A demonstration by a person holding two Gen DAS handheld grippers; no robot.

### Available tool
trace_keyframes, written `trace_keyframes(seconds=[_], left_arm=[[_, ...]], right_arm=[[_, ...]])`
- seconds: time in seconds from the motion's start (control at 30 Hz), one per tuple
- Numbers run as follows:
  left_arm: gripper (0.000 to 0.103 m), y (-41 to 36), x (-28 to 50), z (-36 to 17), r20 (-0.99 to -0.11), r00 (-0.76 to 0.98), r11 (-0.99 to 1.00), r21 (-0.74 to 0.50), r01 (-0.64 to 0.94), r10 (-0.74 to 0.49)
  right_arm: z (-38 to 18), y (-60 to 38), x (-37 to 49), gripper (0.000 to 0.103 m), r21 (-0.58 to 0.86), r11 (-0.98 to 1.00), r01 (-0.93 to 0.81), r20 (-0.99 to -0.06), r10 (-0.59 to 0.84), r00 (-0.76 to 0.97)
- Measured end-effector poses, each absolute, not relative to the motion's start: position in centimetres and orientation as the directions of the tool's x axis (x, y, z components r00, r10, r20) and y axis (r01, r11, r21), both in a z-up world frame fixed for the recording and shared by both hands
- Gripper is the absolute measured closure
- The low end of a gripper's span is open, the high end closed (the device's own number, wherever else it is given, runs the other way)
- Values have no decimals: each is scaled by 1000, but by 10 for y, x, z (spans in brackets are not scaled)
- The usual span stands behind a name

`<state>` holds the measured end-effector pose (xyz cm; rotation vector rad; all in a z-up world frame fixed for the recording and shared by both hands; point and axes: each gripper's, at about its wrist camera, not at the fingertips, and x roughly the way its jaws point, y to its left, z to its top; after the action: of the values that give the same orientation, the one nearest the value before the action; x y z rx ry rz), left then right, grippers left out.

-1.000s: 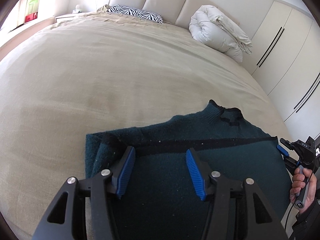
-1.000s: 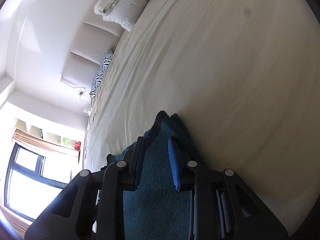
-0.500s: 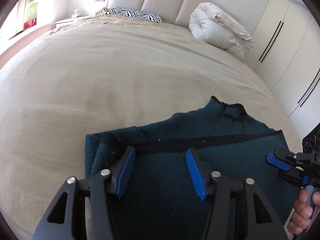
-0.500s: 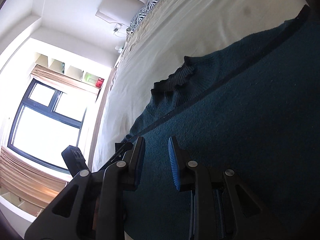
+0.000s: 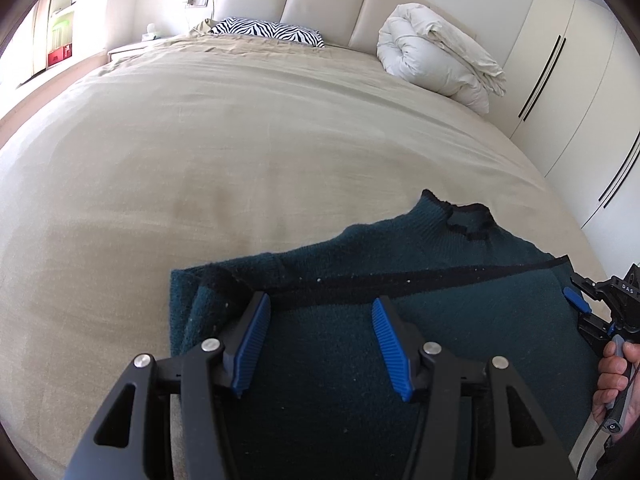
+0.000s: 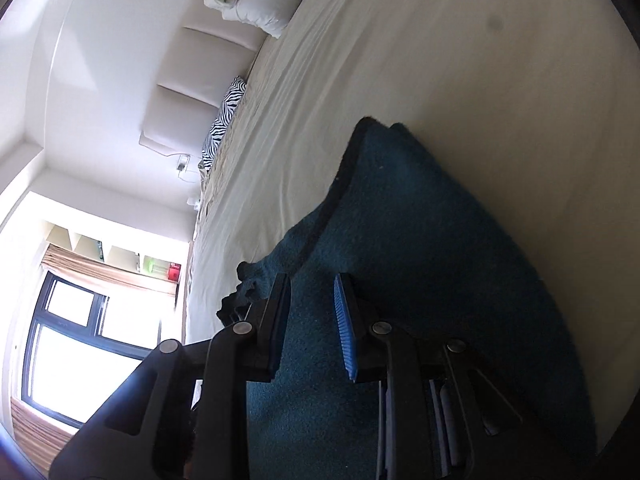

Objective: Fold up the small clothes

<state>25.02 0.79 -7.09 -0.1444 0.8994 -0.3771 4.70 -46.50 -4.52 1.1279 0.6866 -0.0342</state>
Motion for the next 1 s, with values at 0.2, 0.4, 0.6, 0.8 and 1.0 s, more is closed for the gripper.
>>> trace_keyframes(seconds=[0.2, 0.4, 0.6, 0.8, 1.0], left_arm=[[46, 2, 200, -39, -729, 548, 912, -313, 265, -409], [43, -12, 130, -45, -733, 475, 872, -376, 314, -487], [56, 30, 123, -78, -707, 428, 824, -522, 222, -563], [35, 91, 106, -55, -628, 540, 791, -600, 121, -560], [23, 117, 127, -67, -615, 491, 731, -678, 71, -618]], right_arm=[[-18, -423, 24, 79, 821, 518, 239, -492, 430, 757], [-31, -326, 25, 79, 797, 599, 76, -530, 633, 565], [-59, -364, -9, 80, 822, 546, 163, -522, 608, 599], [-32, -430, -47, 74, 785, 562, 259, -558, 463, 688], [1, -414, -40, 44, 803, 568, 179, -508, 495, 705]])
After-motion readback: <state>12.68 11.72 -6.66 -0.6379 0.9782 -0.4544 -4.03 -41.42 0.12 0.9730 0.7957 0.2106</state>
